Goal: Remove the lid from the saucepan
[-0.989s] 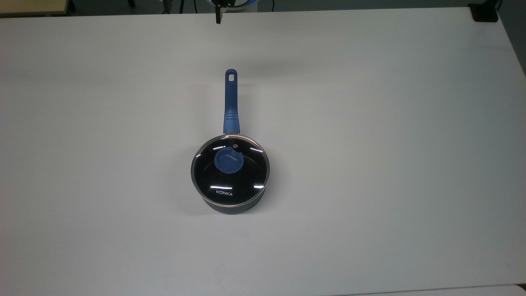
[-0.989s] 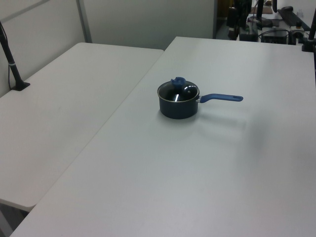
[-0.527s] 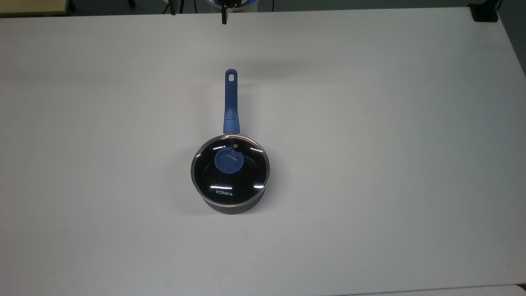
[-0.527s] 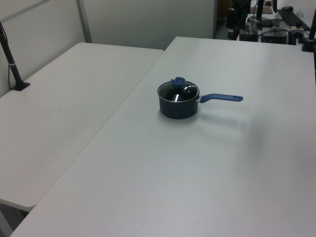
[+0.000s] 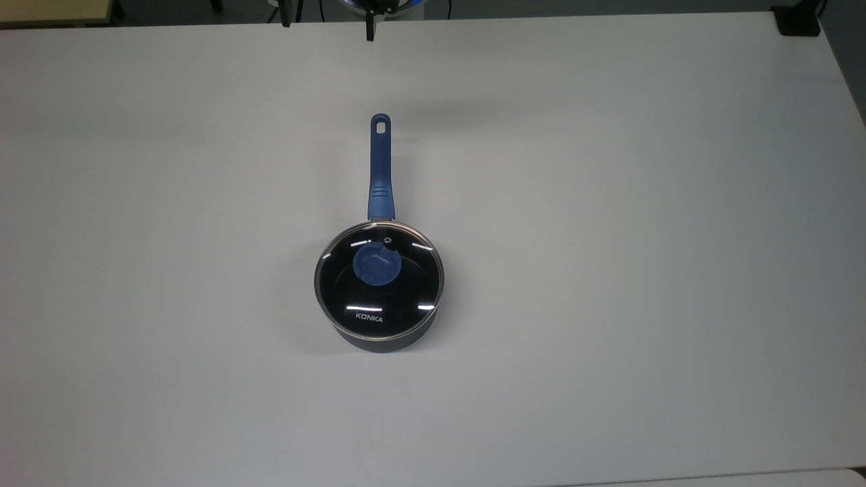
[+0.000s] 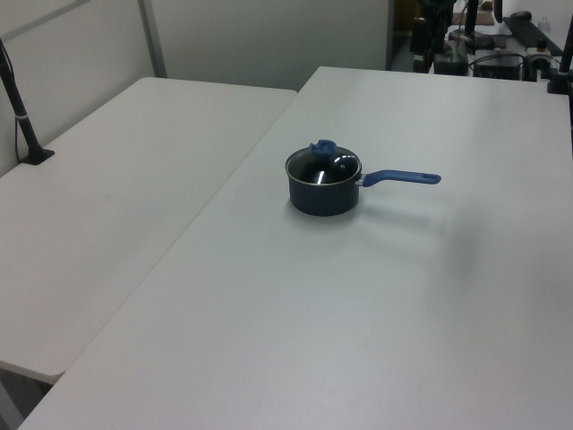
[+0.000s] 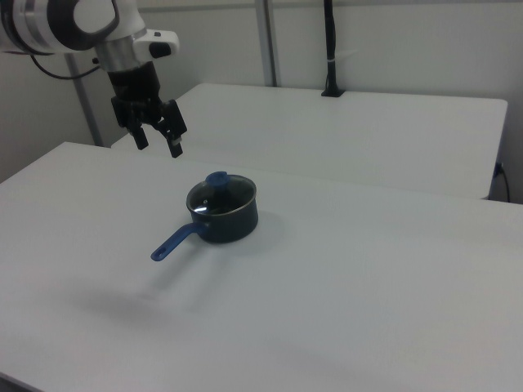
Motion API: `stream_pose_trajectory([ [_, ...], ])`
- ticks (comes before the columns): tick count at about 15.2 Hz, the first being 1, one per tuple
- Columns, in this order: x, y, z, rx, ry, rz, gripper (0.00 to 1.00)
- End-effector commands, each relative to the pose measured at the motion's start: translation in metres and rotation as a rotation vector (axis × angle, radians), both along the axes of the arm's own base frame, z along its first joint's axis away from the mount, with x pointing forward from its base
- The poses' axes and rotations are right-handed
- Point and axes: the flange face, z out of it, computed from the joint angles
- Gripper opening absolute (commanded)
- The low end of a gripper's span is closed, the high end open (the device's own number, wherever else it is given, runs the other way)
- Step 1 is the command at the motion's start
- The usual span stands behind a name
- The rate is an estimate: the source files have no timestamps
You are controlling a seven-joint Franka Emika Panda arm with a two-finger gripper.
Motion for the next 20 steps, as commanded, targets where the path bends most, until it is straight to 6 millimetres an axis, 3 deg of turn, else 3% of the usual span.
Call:
stream_pose_trajectory([
  [1,0.015,0.002,-0.019,-0.008,-0.019,0.124,1.0],
  [7,0.061,0.003,-0.041,0.008,-0.106,-0.05,1.0],
  [10,0.092,0.015,-0.074,0.04,-0.177,-0.194,1.0],
  [13,0.119,0.047,-0.118,0.076,-0.235,-0.322,1.0],
  [20,0.151,0.062,-0.16,0.081,-0.308,-0.478,1.0],
])
